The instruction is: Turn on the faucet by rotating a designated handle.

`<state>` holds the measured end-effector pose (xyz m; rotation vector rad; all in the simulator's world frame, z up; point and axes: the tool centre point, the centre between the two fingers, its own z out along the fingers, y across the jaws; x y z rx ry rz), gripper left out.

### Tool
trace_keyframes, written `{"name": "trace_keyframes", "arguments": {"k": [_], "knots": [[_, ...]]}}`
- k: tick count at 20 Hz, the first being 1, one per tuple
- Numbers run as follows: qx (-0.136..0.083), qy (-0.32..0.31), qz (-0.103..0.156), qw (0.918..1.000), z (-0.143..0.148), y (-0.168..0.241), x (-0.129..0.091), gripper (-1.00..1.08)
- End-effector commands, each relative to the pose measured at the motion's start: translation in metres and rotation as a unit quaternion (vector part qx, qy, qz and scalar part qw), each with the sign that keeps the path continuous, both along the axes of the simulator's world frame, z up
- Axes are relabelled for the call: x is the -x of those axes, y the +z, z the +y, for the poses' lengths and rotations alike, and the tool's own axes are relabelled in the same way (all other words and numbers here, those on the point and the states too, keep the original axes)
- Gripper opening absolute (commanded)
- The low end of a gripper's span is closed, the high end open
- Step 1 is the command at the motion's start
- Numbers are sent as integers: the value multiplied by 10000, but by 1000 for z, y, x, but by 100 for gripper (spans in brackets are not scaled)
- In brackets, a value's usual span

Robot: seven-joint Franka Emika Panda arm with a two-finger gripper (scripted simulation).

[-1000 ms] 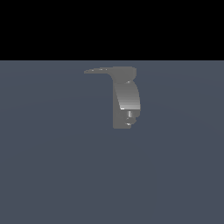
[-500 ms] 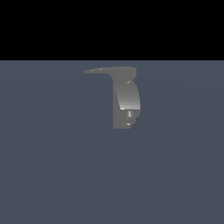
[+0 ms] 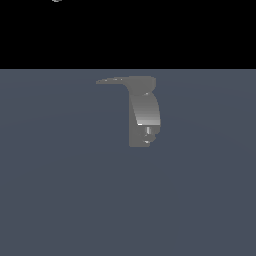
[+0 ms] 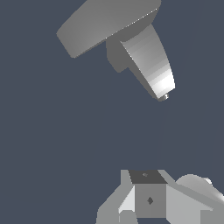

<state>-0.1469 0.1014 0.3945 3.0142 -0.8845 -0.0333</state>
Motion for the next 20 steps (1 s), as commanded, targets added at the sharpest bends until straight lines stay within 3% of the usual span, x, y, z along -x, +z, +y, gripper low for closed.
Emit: {"name": "trace_keyframes", "arguments": {"k": [1,11,20], "knots": [[-5,-267,-5,9996,7,-7,-12,-100],[-8,-1290,-18,9916,24,-35,-62,-100],[0,-2197,-30,9756,30,-60,-110,-100]]}}
